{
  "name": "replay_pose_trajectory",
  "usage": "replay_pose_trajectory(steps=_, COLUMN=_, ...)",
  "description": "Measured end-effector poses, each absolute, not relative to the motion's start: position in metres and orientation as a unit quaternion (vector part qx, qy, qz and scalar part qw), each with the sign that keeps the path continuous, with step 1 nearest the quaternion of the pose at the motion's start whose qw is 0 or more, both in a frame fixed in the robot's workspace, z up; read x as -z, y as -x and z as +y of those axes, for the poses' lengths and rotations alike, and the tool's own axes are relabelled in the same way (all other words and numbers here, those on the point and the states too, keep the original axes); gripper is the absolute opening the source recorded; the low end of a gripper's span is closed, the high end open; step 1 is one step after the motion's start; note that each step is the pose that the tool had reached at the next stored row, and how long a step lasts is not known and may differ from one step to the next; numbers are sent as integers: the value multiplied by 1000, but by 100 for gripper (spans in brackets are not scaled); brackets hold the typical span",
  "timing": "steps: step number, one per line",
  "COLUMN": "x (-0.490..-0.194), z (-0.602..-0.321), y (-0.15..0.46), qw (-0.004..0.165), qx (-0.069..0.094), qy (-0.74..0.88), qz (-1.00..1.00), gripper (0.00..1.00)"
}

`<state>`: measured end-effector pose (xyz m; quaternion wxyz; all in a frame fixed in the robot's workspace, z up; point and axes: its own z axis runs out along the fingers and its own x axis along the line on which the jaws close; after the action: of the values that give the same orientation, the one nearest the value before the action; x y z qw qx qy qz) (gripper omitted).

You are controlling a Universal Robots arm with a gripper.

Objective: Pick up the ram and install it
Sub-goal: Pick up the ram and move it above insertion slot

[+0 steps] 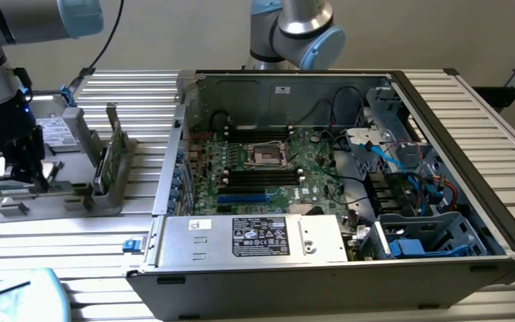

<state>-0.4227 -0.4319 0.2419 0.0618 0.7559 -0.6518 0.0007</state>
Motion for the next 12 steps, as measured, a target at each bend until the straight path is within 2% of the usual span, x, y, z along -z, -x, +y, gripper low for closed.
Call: replay_pose_trajectory(steps=12, x=-291, z=-432, y=422, qw=62, qx=-1, qy=-756, qz=-652, gripper=14)
